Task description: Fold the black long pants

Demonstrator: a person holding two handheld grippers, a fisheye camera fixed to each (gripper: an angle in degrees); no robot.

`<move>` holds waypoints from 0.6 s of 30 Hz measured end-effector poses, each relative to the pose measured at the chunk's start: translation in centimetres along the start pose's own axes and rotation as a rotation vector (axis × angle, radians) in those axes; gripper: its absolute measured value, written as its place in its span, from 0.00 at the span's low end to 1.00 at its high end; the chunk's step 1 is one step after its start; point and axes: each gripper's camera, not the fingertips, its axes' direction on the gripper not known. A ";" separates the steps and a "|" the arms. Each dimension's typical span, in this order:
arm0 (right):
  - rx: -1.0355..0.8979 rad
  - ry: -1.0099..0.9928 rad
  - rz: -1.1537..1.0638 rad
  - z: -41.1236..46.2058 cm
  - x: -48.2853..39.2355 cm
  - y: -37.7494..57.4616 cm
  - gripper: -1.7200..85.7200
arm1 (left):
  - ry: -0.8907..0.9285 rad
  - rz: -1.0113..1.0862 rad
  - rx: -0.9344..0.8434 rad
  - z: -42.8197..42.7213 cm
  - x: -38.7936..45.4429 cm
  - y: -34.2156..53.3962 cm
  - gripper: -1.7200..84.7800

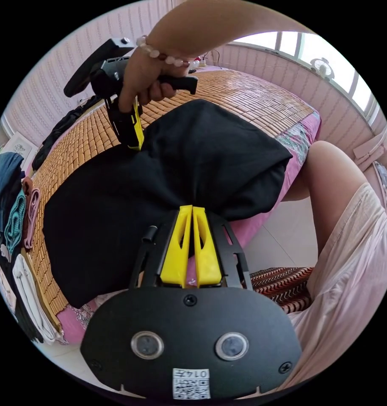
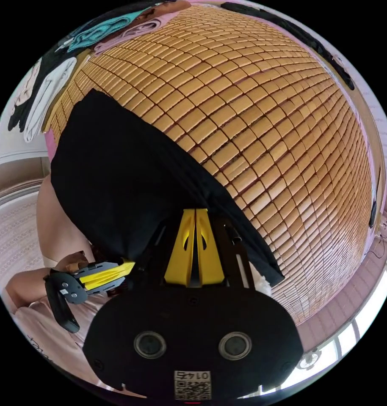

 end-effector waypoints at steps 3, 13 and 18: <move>0.003 -0.055 0.003 -1.1 2.1 1.9 0.02 | -0.004 0.022 -0.014 0.3 0.5 -0.2 0.01; 0.571 -0.266 0.483 -3.9 12.2 34.5 0.10 | 0.123 -0.084 0.110 -3.1 0.1 -0.4 0.01; 0.552 -0.481 0.642 0.0 14.7 47.3 0.20 | 0.190 0.031 0.139 -3.6 3.4 -2.1 0.07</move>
